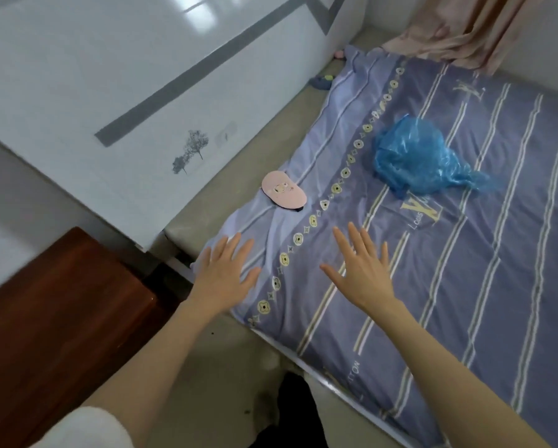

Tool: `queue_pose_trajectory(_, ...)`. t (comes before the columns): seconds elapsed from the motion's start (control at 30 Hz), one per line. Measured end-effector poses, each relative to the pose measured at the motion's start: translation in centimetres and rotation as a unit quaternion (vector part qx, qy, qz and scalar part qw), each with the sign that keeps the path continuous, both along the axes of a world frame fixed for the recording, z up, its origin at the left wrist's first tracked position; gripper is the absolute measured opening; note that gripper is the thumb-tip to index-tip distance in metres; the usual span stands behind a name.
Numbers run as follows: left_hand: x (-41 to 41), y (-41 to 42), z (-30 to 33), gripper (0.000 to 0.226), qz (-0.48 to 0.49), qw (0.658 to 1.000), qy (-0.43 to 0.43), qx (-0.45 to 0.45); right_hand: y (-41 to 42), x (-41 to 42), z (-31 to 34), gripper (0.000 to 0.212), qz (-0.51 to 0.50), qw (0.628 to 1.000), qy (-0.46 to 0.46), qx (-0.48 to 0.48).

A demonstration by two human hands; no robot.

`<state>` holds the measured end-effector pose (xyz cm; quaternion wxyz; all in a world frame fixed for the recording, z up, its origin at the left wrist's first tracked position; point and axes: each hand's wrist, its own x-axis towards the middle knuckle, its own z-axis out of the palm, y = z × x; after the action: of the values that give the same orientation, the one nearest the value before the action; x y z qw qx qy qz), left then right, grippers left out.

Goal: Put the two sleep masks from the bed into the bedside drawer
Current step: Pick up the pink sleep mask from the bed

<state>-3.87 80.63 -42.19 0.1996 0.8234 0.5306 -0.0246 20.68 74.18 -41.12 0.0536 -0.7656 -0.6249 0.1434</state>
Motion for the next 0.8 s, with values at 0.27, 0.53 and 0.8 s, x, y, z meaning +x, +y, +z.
queue_pose_trajectory(0.27,5.8,11.1,-11.0,0.059,-0.007,0.998,0.019,-0.064,12.4,4.6,-13.2,0.072,-0.017,0.994,0.01,-0.109)
queue_pose_trajectory(0.53,13.0,20.1,-18.8,0.056,-0.024,1.0,0.005,-0.017,16.9,7.4,-25.1,0.084,0.003,0.981,0.006,-0.196)
queue_pose_trajectory(0.8,15.9,23.4,-23.4,0.036,-0.04,0.998,-0.058,-0.004,15.9,7.2,-29.5,0.082,-0.006,0.988,-0.015,-0.15)
